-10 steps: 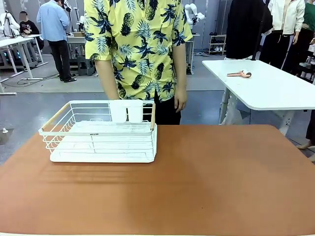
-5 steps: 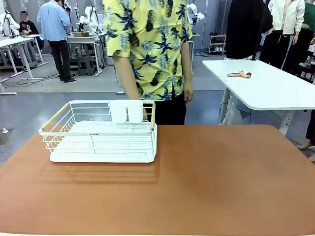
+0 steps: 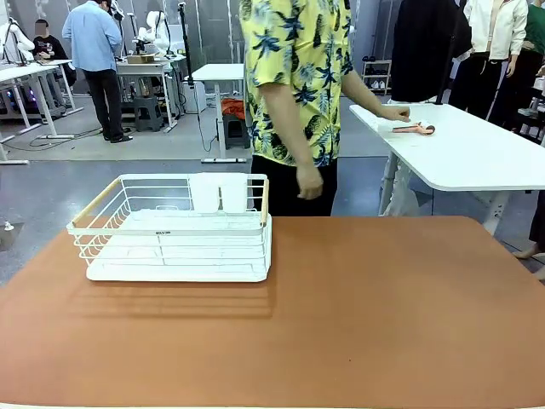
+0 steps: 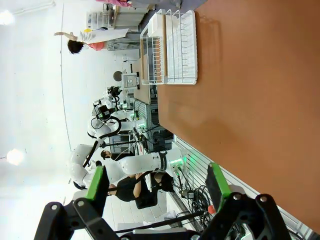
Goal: Clean the table.
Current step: Pick up the Lint Roller when the human hands it over.
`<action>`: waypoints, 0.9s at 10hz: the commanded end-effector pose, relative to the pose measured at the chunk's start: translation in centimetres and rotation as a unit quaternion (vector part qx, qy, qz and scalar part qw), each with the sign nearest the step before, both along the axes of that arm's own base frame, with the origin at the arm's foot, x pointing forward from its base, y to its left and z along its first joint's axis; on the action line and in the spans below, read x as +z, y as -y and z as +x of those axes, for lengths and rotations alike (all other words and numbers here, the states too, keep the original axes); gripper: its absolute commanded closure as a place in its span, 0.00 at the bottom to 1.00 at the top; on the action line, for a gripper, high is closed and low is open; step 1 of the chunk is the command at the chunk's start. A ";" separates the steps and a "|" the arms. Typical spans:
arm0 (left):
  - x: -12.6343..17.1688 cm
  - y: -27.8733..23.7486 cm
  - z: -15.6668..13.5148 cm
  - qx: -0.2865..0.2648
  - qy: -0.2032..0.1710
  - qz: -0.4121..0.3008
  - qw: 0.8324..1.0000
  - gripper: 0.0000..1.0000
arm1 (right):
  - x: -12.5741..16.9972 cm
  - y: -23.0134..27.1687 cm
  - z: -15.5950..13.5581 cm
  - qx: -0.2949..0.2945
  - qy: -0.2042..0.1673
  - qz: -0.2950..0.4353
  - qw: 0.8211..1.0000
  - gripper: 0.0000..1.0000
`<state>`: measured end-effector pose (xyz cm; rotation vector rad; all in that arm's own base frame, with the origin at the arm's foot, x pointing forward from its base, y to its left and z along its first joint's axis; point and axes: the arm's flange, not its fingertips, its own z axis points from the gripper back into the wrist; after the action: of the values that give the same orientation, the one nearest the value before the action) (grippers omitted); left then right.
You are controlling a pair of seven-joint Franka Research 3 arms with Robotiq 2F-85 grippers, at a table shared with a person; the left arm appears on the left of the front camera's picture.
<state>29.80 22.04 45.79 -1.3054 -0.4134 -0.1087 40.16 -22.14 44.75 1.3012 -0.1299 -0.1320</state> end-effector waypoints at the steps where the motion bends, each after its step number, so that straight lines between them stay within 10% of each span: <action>1: 0.1 -0.1 -0.4 -0.004 0.006 -0.004 1.000 0.00 | 0.2 0.0 -0.1 0.001 0.001 0.002 1.000 0.00; 9: 0.1 -0.1 -0.4 -0.004 0.006 -0.004 1.000 0.00 | 0.2 0.0 -0.1 0.001 0.001 0.002 1.000 0.00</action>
<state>29.80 22.02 45.79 -1.3054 -0.4131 -0.1089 40.16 -22.14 44.75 1.3012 -0.1298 -0.1319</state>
